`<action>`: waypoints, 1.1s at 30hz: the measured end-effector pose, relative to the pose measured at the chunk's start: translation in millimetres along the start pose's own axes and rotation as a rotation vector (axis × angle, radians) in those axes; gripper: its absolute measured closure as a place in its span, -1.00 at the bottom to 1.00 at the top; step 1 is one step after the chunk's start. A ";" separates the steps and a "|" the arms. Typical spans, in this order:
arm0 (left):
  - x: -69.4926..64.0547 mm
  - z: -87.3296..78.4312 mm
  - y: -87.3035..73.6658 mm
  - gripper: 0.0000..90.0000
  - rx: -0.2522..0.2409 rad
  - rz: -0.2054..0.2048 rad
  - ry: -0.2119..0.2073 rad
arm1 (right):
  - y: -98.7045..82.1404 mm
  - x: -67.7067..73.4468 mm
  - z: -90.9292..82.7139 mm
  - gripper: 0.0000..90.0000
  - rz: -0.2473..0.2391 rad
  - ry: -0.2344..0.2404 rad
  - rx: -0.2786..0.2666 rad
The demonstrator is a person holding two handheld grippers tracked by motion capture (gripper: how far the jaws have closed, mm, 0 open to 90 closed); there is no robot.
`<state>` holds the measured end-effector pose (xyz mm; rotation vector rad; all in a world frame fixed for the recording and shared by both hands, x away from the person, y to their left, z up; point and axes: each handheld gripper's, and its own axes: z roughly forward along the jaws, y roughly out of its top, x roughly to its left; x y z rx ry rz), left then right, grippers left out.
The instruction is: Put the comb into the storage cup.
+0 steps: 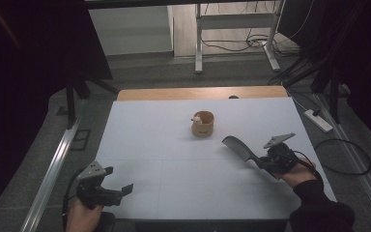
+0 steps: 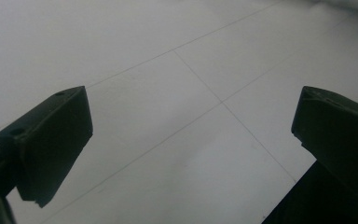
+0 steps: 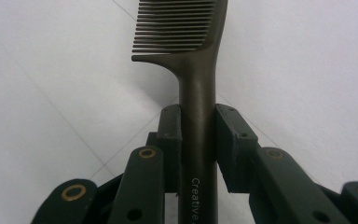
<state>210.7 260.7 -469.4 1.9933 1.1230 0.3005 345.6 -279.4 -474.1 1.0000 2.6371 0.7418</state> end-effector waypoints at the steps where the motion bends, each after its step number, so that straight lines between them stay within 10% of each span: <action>1: 0.1 0.4 1.0 -1.00 0.000 -0.001 -0.001 | -0.7 1.1 -1.5 0.61 -0.004 -0.001 -0.006; 33: -12.2 31.6 51.3 -1.00 -0.032 0.055 -0.134 | -8.2 18.9 -28.1 0.61 -0.066 0.042 -0.183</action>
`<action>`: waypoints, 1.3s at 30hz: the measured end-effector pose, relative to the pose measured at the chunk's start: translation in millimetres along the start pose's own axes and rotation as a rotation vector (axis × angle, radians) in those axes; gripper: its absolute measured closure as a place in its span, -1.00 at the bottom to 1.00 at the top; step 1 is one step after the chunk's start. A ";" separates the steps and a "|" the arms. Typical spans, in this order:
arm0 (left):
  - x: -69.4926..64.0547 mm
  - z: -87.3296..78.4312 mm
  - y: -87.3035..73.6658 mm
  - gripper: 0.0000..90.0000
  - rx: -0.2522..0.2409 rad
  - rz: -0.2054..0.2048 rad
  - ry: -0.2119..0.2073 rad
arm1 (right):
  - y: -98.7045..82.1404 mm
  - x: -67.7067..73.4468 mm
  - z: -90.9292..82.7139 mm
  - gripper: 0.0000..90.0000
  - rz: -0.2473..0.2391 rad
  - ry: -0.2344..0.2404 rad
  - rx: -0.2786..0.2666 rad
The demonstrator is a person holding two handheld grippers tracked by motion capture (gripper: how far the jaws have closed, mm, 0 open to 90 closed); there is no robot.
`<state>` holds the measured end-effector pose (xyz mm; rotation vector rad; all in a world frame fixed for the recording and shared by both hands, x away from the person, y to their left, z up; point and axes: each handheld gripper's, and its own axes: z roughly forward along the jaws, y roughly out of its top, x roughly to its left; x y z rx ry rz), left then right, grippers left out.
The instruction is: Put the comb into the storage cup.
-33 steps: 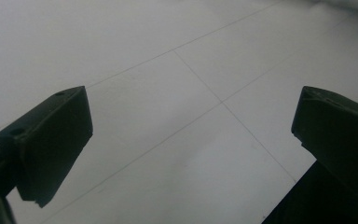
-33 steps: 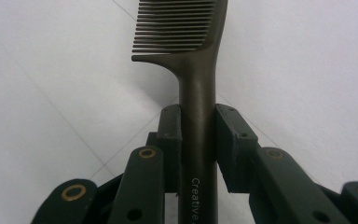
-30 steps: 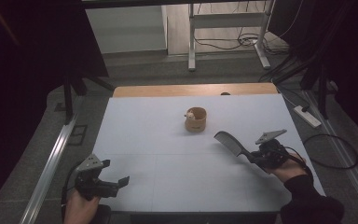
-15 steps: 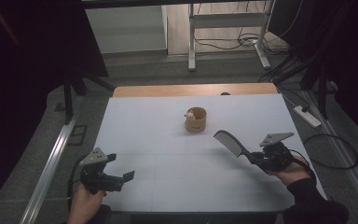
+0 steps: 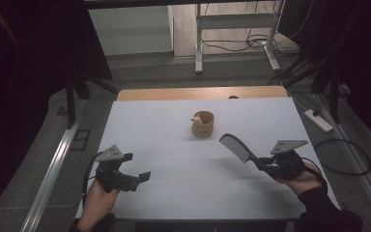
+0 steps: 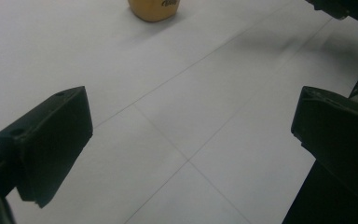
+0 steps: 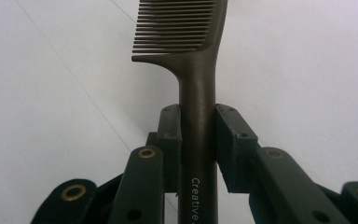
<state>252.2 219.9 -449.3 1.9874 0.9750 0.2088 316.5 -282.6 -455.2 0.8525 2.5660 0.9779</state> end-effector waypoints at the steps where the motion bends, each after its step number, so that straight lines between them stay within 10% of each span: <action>1: -0.8 1.7 2.0 -1.00 0.002 0.003 -0.003 | 0.3 0.7 -0.2 0.61 -0.005 0.001 -0.001; 39: -6.5 41.5 64.2 -1.00 -0.001 0.032 -0.167 | 9.8 19.5 2.3 0.61 -0.092 0.047 -0.078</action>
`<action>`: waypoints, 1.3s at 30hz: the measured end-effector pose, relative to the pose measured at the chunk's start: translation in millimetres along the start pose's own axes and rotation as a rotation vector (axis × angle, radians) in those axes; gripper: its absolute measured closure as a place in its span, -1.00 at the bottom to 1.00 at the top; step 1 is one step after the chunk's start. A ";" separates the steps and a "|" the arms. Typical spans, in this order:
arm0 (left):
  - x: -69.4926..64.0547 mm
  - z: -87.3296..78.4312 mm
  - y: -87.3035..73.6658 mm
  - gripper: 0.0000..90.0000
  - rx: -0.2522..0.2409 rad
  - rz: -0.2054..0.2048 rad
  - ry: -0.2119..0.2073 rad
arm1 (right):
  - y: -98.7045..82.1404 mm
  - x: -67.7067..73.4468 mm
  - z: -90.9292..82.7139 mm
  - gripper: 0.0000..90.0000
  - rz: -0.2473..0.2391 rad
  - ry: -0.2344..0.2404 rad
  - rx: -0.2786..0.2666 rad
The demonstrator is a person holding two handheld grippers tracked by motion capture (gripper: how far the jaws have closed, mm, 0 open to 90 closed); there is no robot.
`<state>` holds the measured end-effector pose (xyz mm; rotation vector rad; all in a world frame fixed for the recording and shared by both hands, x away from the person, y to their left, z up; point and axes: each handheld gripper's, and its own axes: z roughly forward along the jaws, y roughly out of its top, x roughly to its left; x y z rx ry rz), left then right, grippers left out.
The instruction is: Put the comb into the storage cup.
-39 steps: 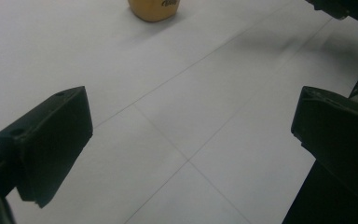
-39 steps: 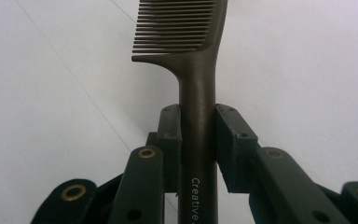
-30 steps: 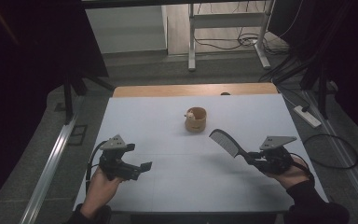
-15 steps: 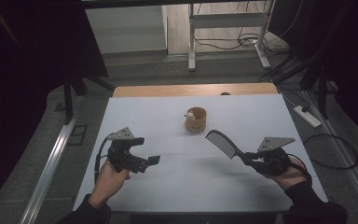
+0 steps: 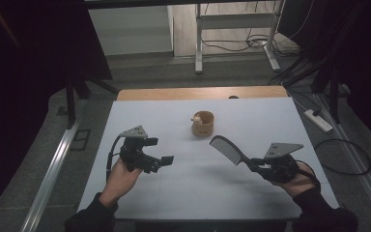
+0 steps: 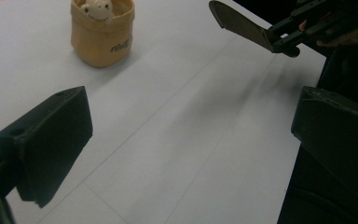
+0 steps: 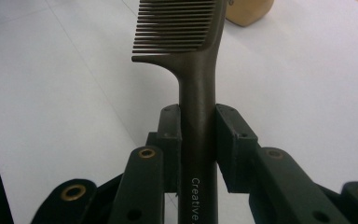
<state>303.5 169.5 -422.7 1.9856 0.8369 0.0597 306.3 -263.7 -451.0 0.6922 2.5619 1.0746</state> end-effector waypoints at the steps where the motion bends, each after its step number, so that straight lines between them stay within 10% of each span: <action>1: -0.1 1.3 1.4 -1.00 -0.001 0.002 -0.002 | 0.5 0.9 -0.1 0.61 0.000 0.002 -0.002; 39: 5.4 37.5 38.0 -1.00 0.036 -0.009 -0.120 | 16.9 21.4 8.3 0.61 -0.084 0.042 -0.058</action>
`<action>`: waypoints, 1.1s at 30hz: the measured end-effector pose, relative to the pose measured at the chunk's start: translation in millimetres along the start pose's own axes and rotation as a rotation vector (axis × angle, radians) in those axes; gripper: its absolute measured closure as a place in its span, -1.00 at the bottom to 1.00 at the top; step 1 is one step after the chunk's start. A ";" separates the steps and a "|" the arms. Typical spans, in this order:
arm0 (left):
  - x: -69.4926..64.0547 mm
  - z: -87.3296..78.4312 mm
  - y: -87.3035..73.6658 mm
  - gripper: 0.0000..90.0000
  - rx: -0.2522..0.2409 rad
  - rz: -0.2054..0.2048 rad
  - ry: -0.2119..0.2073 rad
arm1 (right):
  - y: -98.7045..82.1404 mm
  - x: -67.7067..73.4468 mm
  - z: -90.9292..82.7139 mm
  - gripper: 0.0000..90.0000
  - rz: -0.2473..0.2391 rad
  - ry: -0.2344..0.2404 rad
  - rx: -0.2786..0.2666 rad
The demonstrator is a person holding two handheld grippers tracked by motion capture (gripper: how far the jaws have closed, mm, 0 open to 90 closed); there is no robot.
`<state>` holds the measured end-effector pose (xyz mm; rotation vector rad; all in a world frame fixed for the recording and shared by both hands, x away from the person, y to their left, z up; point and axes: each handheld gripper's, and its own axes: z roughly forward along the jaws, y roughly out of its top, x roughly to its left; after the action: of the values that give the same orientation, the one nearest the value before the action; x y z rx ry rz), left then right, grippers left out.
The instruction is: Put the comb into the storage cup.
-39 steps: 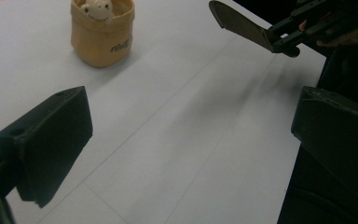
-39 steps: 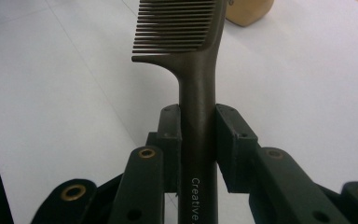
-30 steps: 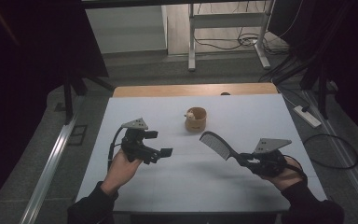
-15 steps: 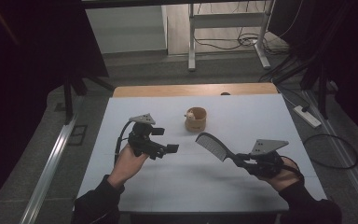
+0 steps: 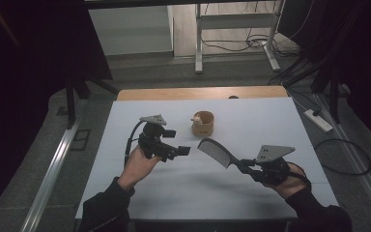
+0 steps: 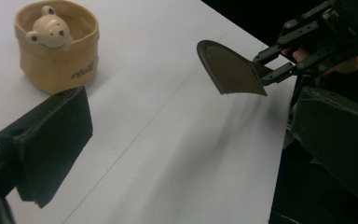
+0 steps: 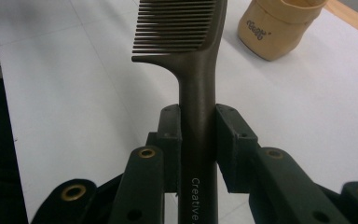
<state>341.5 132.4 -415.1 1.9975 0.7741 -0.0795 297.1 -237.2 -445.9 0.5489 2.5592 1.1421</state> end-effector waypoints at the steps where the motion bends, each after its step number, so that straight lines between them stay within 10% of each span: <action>1: 0.5 1.8 1.4 -1.00 0.006 0.003 -0.008 | 0.8 0.6 0.4 0.61 -0.005 0.003 -0.002; 33: 3.9 29.4 11.3 -1.00 0.024 -0.051 -0.158 | 17.0 20.6 11.0 0.61 -0.070 0.038 -0.051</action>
<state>358.2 106.8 -423.7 1.9673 0.7250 -0.2745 287.1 -210.4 -442.2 0.4263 2.5523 1.2005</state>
